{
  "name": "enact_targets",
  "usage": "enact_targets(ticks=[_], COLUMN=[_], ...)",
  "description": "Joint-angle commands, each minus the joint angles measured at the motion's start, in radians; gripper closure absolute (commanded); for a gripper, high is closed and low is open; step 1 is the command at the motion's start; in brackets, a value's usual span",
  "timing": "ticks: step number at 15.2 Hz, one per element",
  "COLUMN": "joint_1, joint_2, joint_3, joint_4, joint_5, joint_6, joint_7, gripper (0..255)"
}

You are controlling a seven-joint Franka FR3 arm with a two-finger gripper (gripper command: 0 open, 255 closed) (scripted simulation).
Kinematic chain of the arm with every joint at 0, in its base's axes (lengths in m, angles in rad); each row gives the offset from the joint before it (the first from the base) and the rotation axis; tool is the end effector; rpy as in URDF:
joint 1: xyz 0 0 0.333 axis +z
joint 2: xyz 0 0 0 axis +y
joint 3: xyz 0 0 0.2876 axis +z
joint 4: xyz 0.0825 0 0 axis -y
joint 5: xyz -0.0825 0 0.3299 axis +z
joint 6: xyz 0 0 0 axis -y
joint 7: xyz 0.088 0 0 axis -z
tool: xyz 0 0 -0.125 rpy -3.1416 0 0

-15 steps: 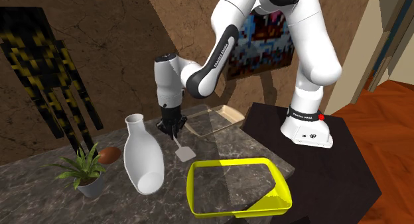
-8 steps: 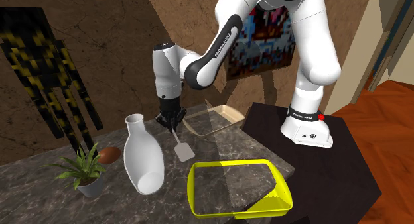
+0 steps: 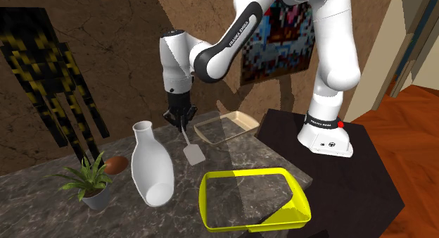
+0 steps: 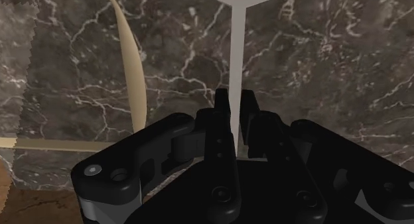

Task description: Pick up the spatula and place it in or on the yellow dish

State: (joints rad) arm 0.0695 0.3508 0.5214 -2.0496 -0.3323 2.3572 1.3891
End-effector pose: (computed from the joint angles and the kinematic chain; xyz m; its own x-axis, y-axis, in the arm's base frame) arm 0.4614 0.2922 0.2824 0.8285 -0.5560 0.0666 -0.5572 -0.8304 -0.0009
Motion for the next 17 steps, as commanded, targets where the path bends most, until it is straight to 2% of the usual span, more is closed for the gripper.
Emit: enact_targets(ticks=[1,7,17], joint_1=[-0.005,-0.019,0.054], joint_2=[-0.017,-0.062,-0.268], joint_3=[0.008,0.025,0.136], joint_4=[0.006,0.022,-0.214], joint_5=[0.015,0.054,0.171], joint_6=[-0.021,-0.073,-0.020], joint_7=[-0.011,-0.039,0.093], gripper=[255,255,255])
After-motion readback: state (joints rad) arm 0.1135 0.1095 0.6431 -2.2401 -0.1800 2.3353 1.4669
